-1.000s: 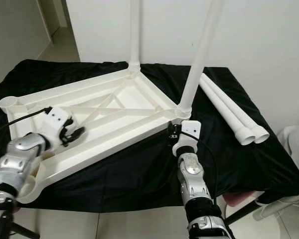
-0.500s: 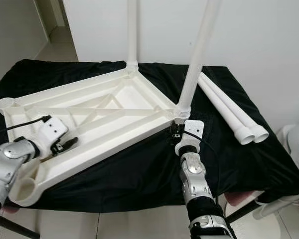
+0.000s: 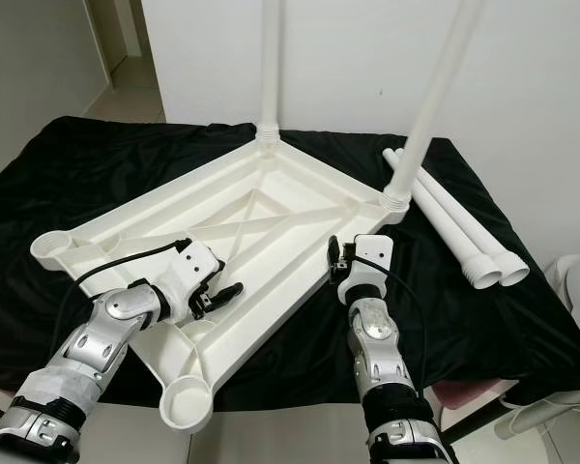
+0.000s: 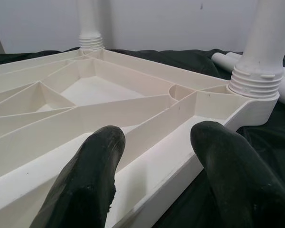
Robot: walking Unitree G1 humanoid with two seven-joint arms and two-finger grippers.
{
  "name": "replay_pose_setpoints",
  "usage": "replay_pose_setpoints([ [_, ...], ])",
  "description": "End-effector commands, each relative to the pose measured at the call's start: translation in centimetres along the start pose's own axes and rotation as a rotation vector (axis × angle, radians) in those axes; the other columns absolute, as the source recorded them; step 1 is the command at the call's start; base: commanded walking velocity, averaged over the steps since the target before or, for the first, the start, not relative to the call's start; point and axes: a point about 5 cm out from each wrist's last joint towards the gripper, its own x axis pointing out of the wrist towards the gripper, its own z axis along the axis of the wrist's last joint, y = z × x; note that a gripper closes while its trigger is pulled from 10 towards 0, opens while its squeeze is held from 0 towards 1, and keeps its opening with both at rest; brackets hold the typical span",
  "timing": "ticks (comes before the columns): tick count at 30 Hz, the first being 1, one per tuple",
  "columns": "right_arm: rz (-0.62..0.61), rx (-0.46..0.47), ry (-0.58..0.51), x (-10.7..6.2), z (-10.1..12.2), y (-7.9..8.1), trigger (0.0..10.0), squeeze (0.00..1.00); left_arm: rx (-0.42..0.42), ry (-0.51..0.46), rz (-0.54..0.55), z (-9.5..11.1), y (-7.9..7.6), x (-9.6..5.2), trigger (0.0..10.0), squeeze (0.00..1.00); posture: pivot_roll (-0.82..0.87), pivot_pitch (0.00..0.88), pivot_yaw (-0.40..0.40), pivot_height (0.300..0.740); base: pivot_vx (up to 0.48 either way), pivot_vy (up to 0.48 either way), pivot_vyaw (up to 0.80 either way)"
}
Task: Building children table
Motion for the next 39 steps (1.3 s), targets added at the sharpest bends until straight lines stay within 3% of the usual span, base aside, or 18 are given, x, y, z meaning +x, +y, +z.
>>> replay_pose_setpoints([
  [1, -0.002, 0.001, -0.007, 0.1, 0.1, -0.2, 10.0, 0.0, 0.02, -0.009, 0.016, 0.6, 0.3, 0.3, 10.0, 0.0, 0.0, 0.0, -0.04, 0.74, 0.0, 0.0, 0.0],
  [7, -0.004, 0.001, -0.002, 0.0, 0.0, -0.3, 10.0, 0.0, -0.007, -0.017, 0.119, 1.0, 4.4, -1.9, 10.0, 0.0, 0.0, 0.0, -0.035, 0.74, 0.0, 0.0, 0.0],
  [12, -0.005, 0.003, -0.001, -0.1, -0.1, -0.2, 10.0, 0.0, -0.024, -0.046, 0.148, 1.5, 5.9, -2.8, 10.0, 0.0, 0.0, 0.0, -0.032, 0.74, 0.0, 0.0, 0.0],
  [22, -0.001, 0.003, -0.004, -0.1, 0.0, -0.2, 10.0, 0.0, 0.114, 0.078, 0.163, -0.1, 7.2, -3.7, 10.0, 0.0, 0.01, 0.0, -0.032, 0.74, 0.0, 0.0, 0.0],
  [27, 0.001, 0.004, -0.003, -0.1, 0.0, -0.2, 10.0, 0.0, 0.164, 0.108, 0.144, -0.3, 7.4, -3.5, 10.0, 0.0, 0.01, 0.0, -0.034, 0.74, 0.0, 0.0, 0.0],
  [29, 0.005, 0.004, -0.003, -0.1, 0.0, -0.1, 10.0, 0.0, 0.234, 0.163, 0.125, -0.7, 7.6, -3.1, 10.0, 0.0, 0.01, 0.004, -0.035, 0.74, 0.0, 0.0, 0.0],
  [30, 0.009, 0.005, -0.004, -0.1, 0.0, -0.1, 10.0, 0.0, 0.243, 0.177, 0.11, -0.8, 7.7, -2.7, 10.0, 0.14, 0.01, 0.006, -0.036, 0.74, 0.0, 0.0, 0.0],
  [33, 0.011, 0.005, -0.005, -0.2, 0.0, 0.0, 10.0, 0.0, 0.248, 0.185, 0.098, -0.8, 7.7, -2.4, 10.0, 0.14, 0.01, 0.007, -0.036, 0.74, 0.0, 0.0, 0.0],
  [34, 0.015, 0.004, -0.005, -0.3, -0.1, 0.0, 10.0, 0.0, 0.235, 0.176, 0.072, -0.7, 7.6, -2.2, 10.0, 1.0, 0.01, 0.013, -0.035, 0.74, 0.0, 0.0, 0.0],
  [37, 0.029, 0.001, 0.003, -0.8, -0.3, 0.1, 10.0, 0.0, 0.327, 0.178, 0.012, -0.3, 7.3, -1.2, 10.0, 1.0, 0.0, 0.021, -0.038, 0.74, 0.0, 0.0, 0.0],
  [38, 0.035, -0.002, 0.007, -1.1, -0.4, 0.1, 10.0, 0.0, 0.358, 0.188, -0.034, -0.4, 7.0, -1.0, 10.0, 0.0, -0.01, 0.025, -0.036, 0.74, 0.0, 0.0, 0.0],
  [39, 0.035, -0.002, 0.007, -1.1, -0.4, 0.1, 10.0, 0.0, 0.358, 0.188, -0.034, -0.4, 7.0, -1.0, 10.0, 0.0, -0.01, 0.025, -0.036, 0.74, 0.0, 0.0, 0.0],
])
